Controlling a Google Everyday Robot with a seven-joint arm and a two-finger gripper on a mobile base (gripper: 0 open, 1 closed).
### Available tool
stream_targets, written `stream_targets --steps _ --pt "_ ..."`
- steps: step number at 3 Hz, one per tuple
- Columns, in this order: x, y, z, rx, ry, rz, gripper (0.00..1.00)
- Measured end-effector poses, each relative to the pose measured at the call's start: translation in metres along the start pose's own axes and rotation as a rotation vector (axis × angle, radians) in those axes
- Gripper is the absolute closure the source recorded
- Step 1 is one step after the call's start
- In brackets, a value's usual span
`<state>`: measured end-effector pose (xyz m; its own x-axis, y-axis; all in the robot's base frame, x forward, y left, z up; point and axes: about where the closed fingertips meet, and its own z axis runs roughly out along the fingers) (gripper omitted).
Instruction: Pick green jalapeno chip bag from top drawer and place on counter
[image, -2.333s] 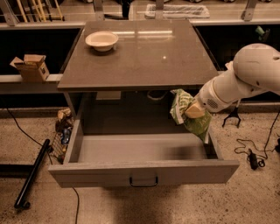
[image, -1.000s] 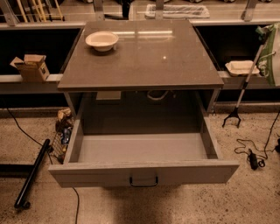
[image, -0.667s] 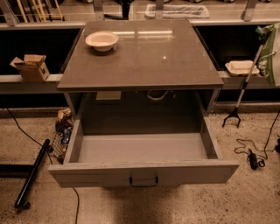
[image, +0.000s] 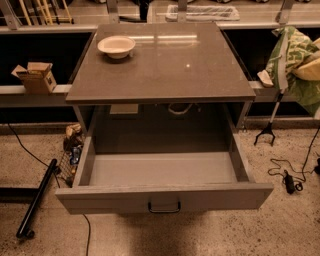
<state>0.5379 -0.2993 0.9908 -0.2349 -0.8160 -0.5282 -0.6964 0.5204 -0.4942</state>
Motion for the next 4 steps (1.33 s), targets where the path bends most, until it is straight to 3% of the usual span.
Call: stream_targets --steps 2,4 --pt "-0.033 -0.023 0.058 0.013 -0.093 0.062 1.0" --pt "-0.055 -0.027 0.112 -0.035 -0.178 0.173 1.0"
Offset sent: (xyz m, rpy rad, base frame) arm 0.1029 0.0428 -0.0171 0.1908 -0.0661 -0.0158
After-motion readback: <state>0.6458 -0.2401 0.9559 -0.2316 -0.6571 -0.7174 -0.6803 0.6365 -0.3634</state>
